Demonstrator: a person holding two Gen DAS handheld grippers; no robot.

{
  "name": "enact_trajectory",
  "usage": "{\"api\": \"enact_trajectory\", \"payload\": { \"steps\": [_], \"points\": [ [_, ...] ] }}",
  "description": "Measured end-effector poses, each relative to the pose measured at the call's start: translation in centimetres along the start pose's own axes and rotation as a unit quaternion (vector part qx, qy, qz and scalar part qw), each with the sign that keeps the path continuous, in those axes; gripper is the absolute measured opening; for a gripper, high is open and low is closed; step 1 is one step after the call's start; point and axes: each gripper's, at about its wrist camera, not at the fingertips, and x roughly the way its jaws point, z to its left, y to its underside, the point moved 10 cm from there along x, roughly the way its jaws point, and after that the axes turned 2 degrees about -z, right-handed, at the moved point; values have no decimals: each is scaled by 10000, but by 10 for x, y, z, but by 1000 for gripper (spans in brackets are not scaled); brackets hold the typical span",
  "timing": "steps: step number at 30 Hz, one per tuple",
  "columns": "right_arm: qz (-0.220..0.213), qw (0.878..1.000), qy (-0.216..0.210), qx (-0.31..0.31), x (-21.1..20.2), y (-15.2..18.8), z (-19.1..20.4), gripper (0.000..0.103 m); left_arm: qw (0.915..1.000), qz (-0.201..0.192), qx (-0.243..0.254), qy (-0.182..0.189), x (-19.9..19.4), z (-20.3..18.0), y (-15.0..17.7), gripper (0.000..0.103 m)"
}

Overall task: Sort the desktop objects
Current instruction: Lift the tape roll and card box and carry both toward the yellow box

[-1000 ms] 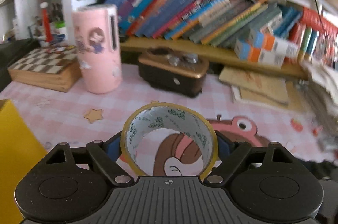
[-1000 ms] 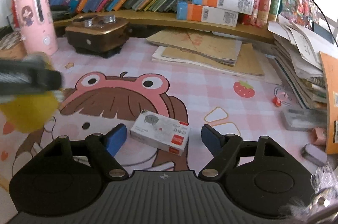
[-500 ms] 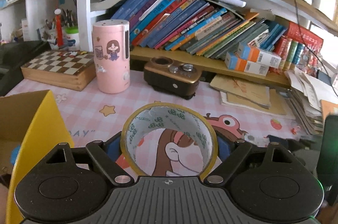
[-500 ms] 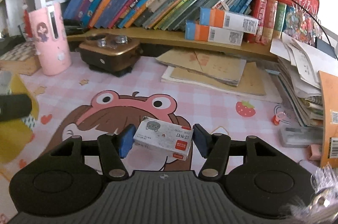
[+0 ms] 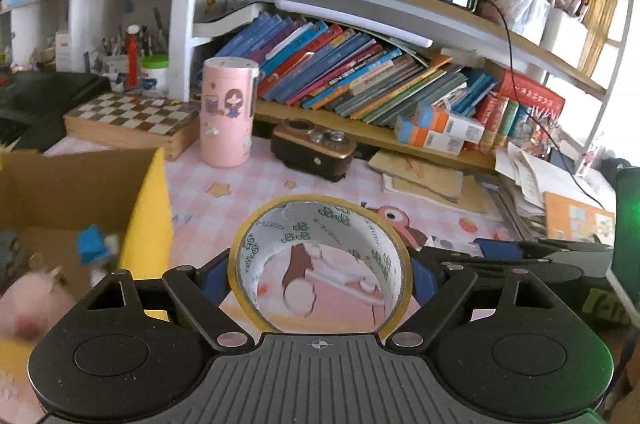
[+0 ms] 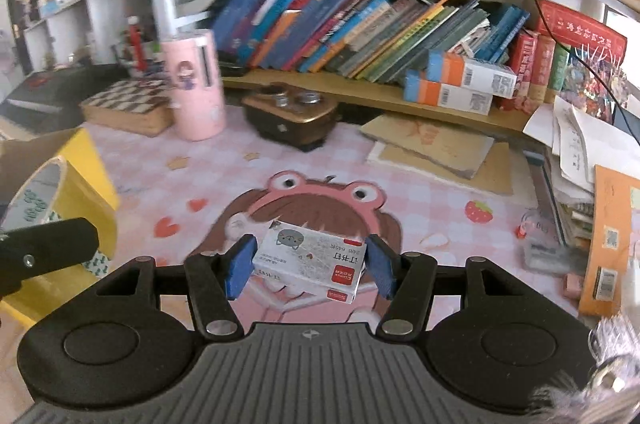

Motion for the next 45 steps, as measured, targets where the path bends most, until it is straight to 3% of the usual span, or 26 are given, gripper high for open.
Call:
{"api": "enact_trajectory", "payload": {
  "steps": [7,16,30,45],
  "points": [
    [126,9996,-193,-157,-49,33,38,57,9999,0,143,-15,-57,24,30,87],
    [359,9991,-238,-23,-82,78,91,57,9997,125,221,3,-105,57,64,87],
    [696,9957,-487,-366,-138,150,185,57,9973,685,-269,-77,-176,117,138,87],
    [670,9931,-794,-552,-156,166,258,57,9962,568,-562,-348,-226,175,155,87]
  ]
}}
